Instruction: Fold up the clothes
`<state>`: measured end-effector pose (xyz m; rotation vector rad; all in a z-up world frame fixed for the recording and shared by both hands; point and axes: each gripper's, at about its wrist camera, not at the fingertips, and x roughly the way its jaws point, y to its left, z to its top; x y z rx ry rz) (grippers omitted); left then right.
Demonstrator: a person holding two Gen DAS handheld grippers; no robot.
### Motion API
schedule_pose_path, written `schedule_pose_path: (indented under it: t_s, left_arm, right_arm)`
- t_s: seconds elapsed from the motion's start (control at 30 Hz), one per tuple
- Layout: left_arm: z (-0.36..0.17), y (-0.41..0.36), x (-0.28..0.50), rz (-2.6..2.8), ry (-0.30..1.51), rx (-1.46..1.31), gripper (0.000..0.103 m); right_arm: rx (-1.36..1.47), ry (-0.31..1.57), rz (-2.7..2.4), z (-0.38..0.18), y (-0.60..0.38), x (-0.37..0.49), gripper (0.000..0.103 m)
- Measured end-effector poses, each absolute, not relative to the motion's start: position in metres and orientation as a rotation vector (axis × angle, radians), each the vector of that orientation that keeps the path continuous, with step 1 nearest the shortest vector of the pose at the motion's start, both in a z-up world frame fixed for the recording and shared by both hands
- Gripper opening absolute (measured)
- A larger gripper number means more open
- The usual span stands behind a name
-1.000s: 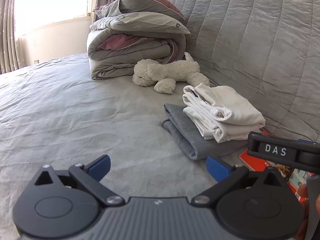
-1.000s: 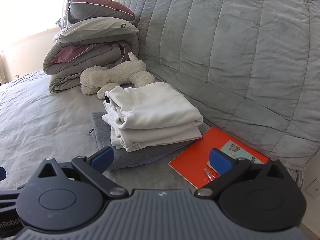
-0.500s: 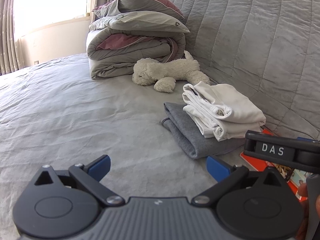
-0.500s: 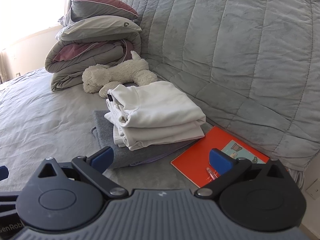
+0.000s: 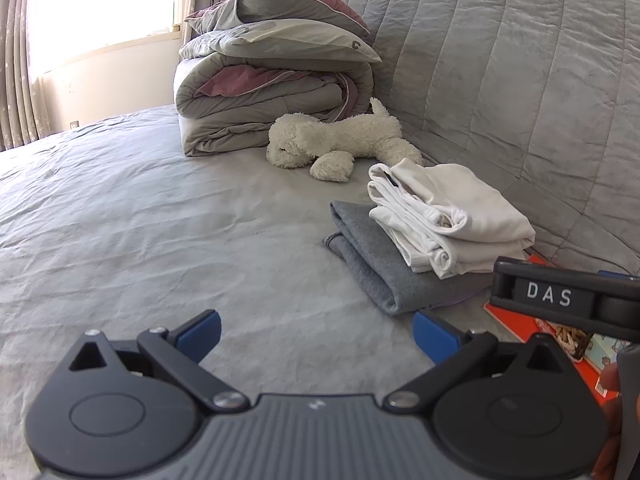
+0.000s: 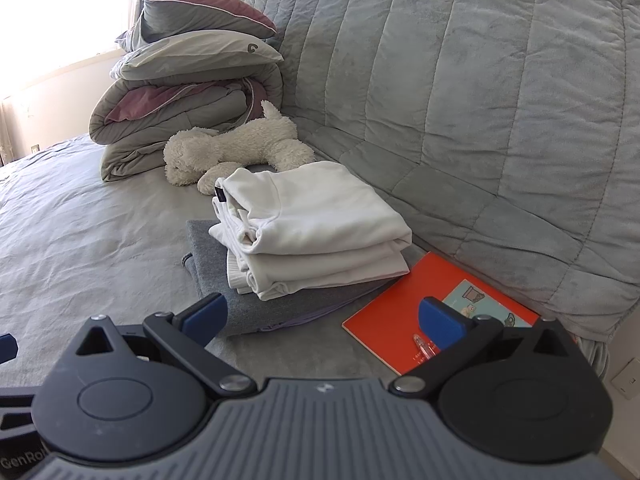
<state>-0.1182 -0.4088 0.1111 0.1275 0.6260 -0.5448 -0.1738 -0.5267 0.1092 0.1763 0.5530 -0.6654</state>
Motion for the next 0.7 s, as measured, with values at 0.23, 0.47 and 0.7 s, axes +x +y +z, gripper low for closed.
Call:
schedule_pose_path:
  t_s: [0.23, 0.47, 0.7]
  left_arm:
    - [0.1093, -0.4106, -0.1197, -0.551, 0.632, 0.135, 0.102]
    - [0.1081, -0.4128, -0.1213, -0.557, 0.638, 0.147, 0.102]
    - [0.1063, -0.4145, -0.1209, -0.551, 0.643, 0.156, 0.102]
  right_arm:
    - [0.175, 0.555, -0.662, 0.1093, -0.5256, -0.1743, 0.103]
    - [0.177, 0.555, -0.662, 0.1094, -0.5253, -0.1747, 0.103]
    - [0.177, 0.558, -0.66, 0.109, -0.5248, -0.1742, 0.103]
